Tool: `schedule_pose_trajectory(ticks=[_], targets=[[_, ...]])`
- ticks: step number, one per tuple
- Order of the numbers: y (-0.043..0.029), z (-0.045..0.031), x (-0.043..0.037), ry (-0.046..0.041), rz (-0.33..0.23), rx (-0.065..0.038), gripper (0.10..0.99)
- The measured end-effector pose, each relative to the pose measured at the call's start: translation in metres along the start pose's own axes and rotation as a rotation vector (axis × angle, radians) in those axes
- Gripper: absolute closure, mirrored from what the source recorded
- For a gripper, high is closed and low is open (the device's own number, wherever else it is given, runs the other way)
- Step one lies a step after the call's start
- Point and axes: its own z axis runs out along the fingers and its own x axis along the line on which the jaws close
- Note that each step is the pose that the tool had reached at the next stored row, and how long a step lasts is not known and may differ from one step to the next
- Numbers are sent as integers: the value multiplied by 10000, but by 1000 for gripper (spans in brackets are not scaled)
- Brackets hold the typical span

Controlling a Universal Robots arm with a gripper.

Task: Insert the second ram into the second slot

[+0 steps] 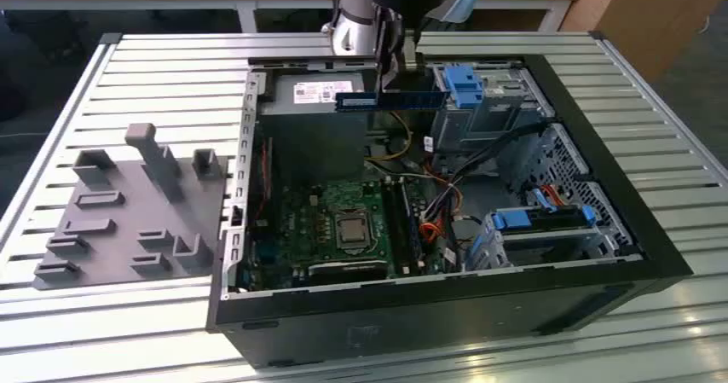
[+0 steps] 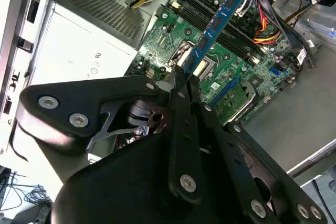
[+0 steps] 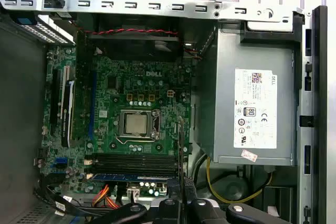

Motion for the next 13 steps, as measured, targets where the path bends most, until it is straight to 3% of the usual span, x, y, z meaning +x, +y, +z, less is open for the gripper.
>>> schedule_pose_trajectory(ticks=[13], targets=[[1,0,5,-2,47,1,949]])
